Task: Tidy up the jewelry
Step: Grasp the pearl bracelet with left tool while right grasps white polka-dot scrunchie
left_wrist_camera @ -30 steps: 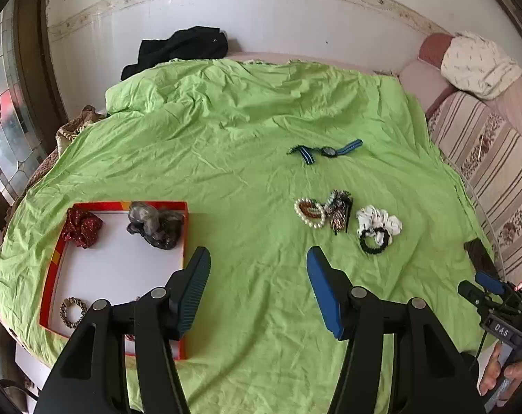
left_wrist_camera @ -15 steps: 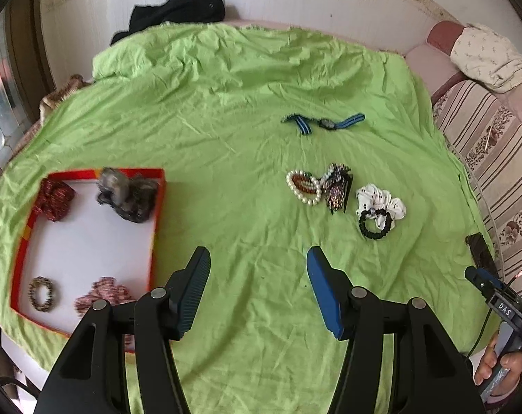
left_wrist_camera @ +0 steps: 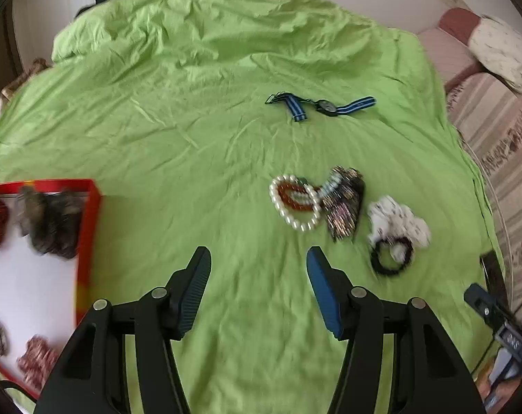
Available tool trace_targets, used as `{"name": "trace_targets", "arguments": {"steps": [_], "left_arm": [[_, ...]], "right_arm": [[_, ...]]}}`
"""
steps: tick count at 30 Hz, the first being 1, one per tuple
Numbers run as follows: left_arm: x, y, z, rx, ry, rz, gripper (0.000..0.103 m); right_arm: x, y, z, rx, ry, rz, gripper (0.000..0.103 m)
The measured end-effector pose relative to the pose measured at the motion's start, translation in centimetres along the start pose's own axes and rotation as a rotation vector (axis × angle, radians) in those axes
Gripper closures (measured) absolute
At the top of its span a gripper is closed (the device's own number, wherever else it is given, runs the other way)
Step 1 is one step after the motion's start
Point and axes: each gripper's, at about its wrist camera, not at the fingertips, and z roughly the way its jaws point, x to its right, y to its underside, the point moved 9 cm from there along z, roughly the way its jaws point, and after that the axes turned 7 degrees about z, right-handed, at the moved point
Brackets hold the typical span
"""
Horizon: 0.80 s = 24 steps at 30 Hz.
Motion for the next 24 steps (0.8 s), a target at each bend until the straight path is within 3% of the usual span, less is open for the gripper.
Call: {"name": "trace_targets", "arguments": {"steps": [10, 14, 17, 20, 22, 24], "left_arm": [[-0.3, -4.1, 7.4, -0.060, 0.120, -0.093, 0.049], [0.2, -4.3, 9.9, -0.100, 0.163, -0.102, 0.061], [0.6, -4.4, 10.7, -0.102, 0.179, -0.102, 0.063], [1.0, -4.4, 10.9, -0.092, 0.188, -0.097, 0.066], [0.9, -4.2, 10.8, -0.092, 0.157, -0.084, 0.092], [0.8, -4.1, 10.4, -0.091, 0.165, -0.095, 0.093]], "right_arm": [[-1.9, -4.6, 6.3, -0.037, -0.067, 0.064, 0.036], [-1.8, -5.5, 9.0, -0.073, -0.075, 0.088, 0.038], [-2.0, -5.6, 10.3, -0.099, -0.087, 0.090, 0.044], [-2.2, -5.4, 11.4, -0.122, -0.102, 0.091, 0.059], [-2.4, -5.1, 11.9, -0.138, -0.112, 0.092, 0.086], [-2.4, -4.9, 12.0, -0.141, -0.120, 0.102, 0.089]]}}
